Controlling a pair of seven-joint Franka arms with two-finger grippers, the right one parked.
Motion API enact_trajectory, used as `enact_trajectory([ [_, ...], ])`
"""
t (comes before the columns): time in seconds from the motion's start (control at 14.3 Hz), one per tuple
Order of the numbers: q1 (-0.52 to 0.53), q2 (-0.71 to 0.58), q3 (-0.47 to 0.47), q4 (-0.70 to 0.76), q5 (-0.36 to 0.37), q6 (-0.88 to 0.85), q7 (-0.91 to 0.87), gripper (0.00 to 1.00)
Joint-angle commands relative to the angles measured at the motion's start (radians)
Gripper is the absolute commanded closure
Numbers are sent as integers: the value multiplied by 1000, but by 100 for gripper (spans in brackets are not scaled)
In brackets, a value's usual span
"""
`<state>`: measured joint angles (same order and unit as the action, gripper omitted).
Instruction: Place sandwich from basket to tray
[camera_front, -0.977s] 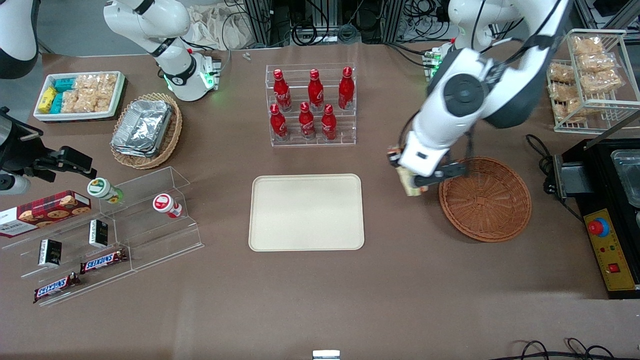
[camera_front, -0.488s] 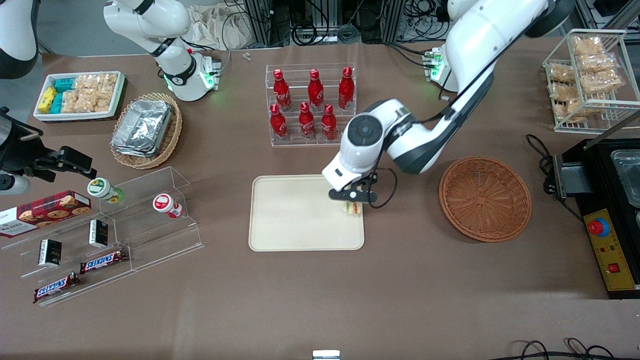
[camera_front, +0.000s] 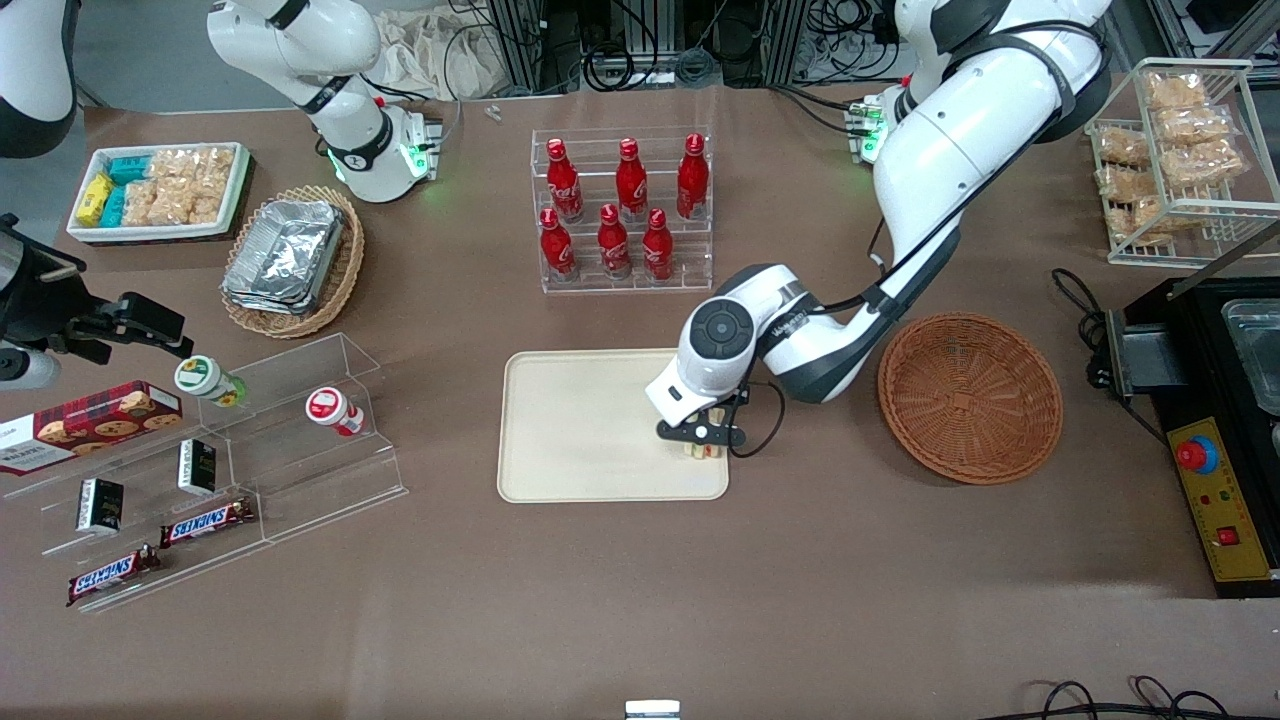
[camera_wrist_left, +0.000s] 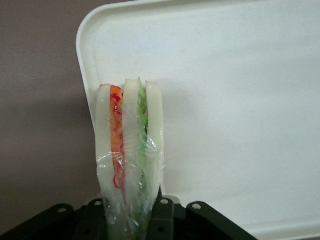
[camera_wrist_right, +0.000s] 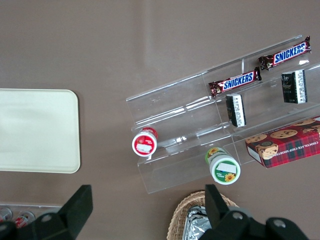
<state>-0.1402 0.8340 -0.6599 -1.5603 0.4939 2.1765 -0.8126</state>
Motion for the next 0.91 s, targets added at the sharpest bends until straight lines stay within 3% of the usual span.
enact_trajectory([
  [0.0,-30,1,14,32,21,5,-4,0],
  [0.28,11,-171,7,28,-26,-90,-17,0],
  [0.49,98,-353,6,20,-171,-165,19,0],
  [0.7,212,-459,3,22,-234,-270,116,0],
  [0.84,302,-522,5,20,-323,-331,238,0],
])
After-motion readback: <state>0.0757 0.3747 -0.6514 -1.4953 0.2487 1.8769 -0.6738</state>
